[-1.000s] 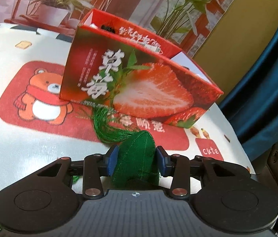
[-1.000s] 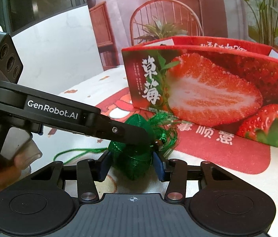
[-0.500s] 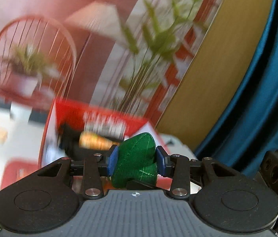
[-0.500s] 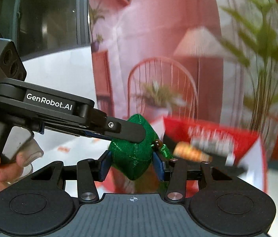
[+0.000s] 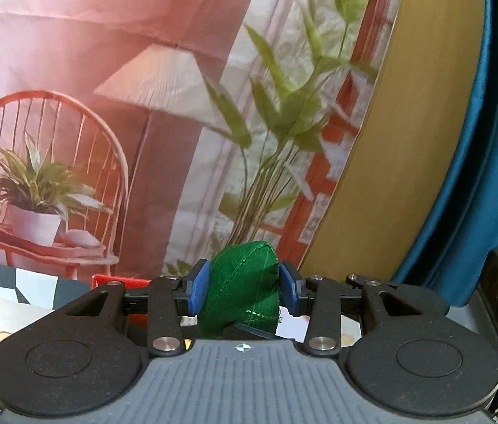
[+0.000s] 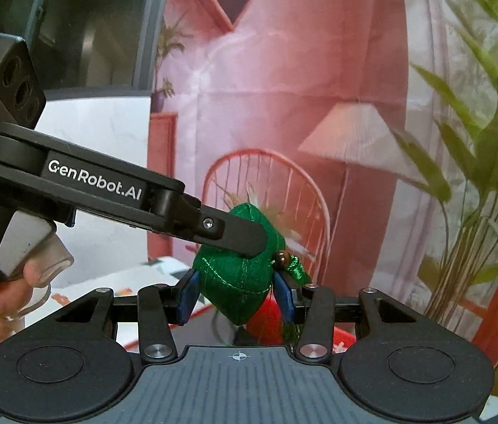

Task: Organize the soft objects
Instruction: 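Lift the green sachet with both tools and carry it over the red box, then open both tools to drop the green sachet into the red box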

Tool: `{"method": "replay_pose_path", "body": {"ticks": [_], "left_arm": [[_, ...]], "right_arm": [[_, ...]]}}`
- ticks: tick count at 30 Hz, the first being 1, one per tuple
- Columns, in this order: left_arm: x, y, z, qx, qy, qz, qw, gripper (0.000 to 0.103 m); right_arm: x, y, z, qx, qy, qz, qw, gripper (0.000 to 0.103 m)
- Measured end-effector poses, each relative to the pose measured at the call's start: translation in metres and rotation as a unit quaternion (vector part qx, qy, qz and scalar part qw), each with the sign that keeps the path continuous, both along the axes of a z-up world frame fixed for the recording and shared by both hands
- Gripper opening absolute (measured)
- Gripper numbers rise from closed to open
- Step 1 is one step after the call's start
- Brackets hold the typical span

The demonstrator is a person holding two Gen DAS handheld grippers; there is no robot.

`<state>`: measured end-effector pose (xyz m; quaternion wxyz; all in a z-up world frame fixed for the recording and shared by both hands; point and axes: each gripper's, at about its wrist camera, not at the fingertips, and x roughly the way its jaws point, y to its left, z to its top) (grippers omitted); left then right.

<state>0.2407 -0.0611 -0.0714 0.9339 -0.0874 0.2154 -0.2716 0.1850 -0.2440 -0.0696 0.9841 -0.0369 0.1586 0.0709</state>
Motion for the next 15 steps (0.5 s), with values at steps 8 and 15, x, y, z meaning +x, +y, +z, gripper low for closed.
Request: {"method": "replay_pose_path", "body": {"ticks": [8, 15], "left_arm": [[0.032, -0.012, -0.048, 0.031, 0.051, -0.004, 0.9982, 0.044], [0.043, -0.019, -0.068, 0.086, 0.062, 0.023, 0.9942, 0.067]], "right_arm": [[0.024, -0.016, -0.053, 0.032, 0.058, -0.02, 0.998, 0.042], [0.022, -0.03, -0.088, 0.041, 0.102, -0.084, 0.99, 0.047]]}}
